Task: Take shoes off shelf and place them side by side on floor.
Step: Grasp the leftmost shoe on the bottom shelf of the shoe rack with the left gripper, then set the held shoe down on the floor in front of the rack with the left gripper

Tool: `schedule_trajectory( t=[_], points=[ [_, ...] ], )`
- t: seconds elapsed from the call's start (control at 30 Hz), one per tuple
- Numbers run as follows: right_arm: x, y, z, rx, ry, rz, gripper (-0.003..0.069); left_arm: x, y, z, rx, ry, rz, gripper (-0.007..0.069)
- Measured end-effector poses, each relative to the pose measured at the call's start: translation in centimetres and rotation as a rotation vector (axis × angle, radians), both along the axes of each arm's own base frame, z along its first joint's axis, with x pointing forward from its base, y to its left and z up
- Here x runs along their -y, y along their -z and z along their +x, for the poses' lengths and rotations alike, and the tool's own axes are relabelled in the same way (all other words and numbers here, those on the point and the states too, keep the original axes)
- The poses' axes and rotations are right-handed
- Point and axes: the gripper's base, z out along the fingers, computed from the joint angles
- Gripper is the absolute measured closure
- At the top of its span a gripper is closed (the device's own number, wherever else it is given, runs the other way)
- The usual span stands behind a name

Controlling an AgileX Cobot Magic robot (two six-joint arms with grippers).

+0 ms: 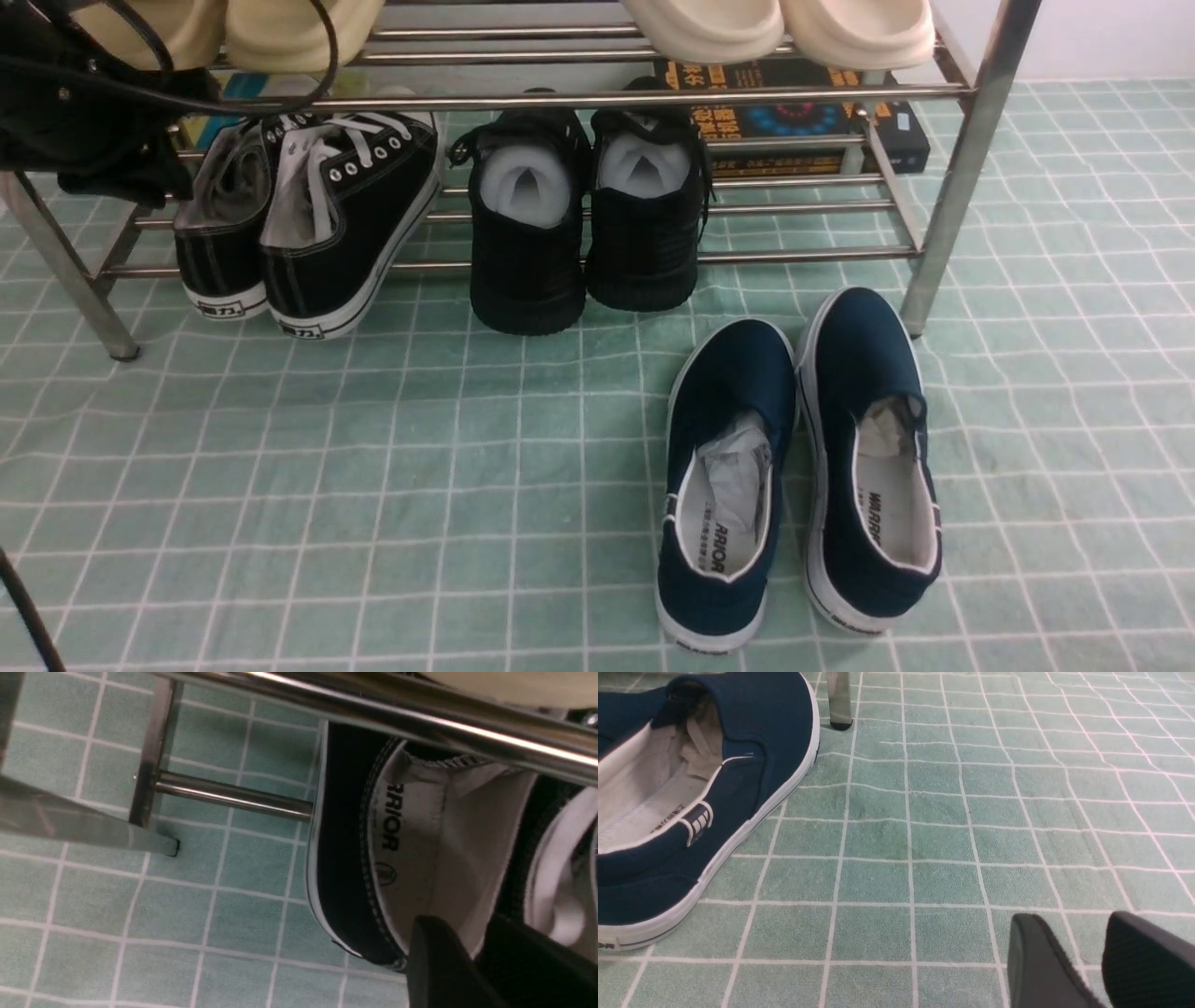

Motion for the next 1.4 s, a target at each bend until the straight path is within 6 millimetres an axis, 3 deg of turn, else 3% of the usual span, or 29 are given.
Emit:
schedule_trajectory(
  t=[0.2,0.5,0.63,0.7,0.73,0.83,0.93,1.17,1.4],
  points=[
    [0.0,0.0,0.0,0.000,0.000,0.000,0.0421,-1.0,2.4,1.2,-0.039,-0.085,0.055,0.0270],
    [0.0,0.0,0.0,0.000,0.000,0.000,0.0421,-1.2,5.0,2.8,-0.042,-0.111,0.044,0.0243],
    [0.0,0.0,0.0,0.000,0.000,0.000,0.0421,-1.0,5.6,3.0,-0.062,-0.115,0.017,0.0318],
    [0.0,0.0,0.0,0.000,0.000,0.000,0.0421,-0.8,5.7,2.9,-0.084,-0.118,-0.005,0.0483],
    [0.0,0.0,0.0,0.000,0.000,0.000,0.0421,-0.8,5.6,2.8,-0.090,-0.118,-0.006,0.0530],
    [0.0,0.0,0.0,0.000,0.000,0.000,0.0421,-0.8,5.4,2.6,-0.103,-0.115,0.001,0.0594],
    [0.0,0.0,0.0,0.000,0.000,0.000,0.0421,-0.8,4.2,1.4,-0.140,-0.111,0.017,0.0609],
    [0.0,0.0,0.0,0.000,0.000,0.000,0.0421,-0.6,-1.4,-2.6,-0.130,-0.110,0.034,0.0610],
    [0.0,0.0,0.0,0.000,0.000,0.000,0.0421,-0.8,-5.3,-6.6,-0.144,-0.111,0.102,0.0610]
  ],
)
